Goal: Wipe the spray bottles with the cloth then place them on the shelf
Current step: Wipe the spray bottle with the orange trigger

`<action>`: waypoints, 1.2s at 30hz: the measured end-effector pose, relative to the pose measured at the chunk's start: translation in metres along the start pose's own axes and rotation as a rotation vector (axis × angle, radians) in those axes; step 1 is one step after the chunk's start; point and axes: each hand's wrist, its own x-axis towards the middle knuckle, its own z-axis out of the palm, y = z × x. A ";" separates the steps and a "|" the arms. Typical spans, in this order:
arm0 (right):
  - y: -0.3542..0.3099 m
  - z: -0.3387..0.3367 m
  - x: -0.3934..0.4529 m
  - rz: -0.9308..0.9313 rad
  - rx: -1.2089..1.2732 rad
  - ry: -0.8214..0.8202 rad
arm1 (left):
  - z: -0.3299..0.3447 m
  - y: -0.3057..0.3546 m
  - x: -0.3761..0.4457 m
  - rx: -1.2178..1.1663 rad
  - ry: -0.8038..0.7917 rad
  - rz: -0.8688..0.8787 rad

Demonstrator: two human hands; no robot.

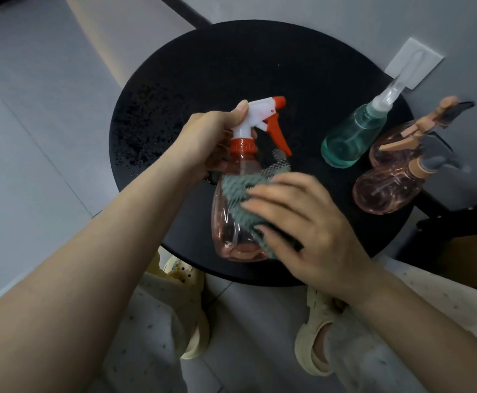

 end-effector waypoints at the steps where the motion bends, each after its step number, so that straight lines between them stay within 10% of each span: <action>1: -0.002 0.001 -0.003 -0.077 -0.048 -0.029 | -0.001 0.001 0.001 0.004 0.020 -0.003; 7: -0.001 0.002 -0.010 -0.265 -0.132 -0.102 | 0.001 -0.001 0.000 0.081 -0.020 0.023; 18: 0.005 0.001 0.009 0.392 0.291 0.142 | 0.007 0.000 -0.002 0.051 -0.127 -0.029; 29: 0.004 0.006 -0.016 -0.243 -0.201 -0.080 | 0.000 0.008 -0.001 -0.049 -0.001 0.001; 36: 0.008 0.000 0.004 0.147 0.055 0.077 | 0.013 0.003 0.002 -0.037 -0.074 0.002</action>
